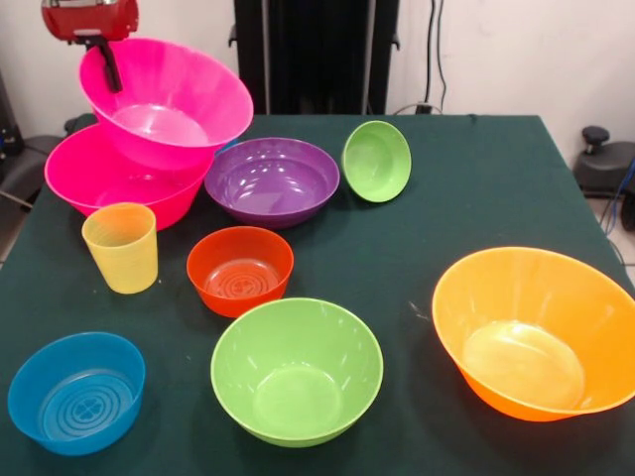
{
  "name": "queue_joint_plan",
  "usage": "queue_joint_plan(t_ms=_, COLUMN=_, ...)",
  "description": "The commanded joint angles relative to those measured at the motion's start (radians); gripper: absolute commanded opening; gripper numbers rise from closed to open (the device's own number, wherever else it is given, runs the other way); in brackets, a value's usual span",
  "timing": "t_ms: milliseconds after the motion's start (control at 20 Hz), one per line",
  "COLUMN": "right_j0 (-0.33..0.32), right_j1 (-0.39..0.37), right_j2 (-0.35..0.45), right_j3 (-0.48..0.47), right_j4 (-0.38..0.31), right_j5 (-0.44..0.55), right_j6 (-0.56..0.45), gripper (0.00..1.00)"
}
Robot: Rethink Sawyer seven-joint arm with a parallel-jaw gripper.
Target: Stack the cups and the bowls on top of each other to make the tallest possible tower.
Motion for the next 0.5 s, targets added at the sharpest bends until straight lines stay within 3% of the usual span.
queue_joint_plan(t_ms=50, right_j0=0.077, right_j1=0.023, right_j2=0.049, right_j3=-0.008, right_j4=-0.103, right_j5=0.055, right_j6=-0.192, gripper=0.0)
queue_joint_plan(t_ms=500, right_j0=0.098, right_j1=0.012, right_j2=0.049, right_j3=0.009, right_j4=-0.101, right_j5=0.047, right_j6=-0.155, gripper=0.0)
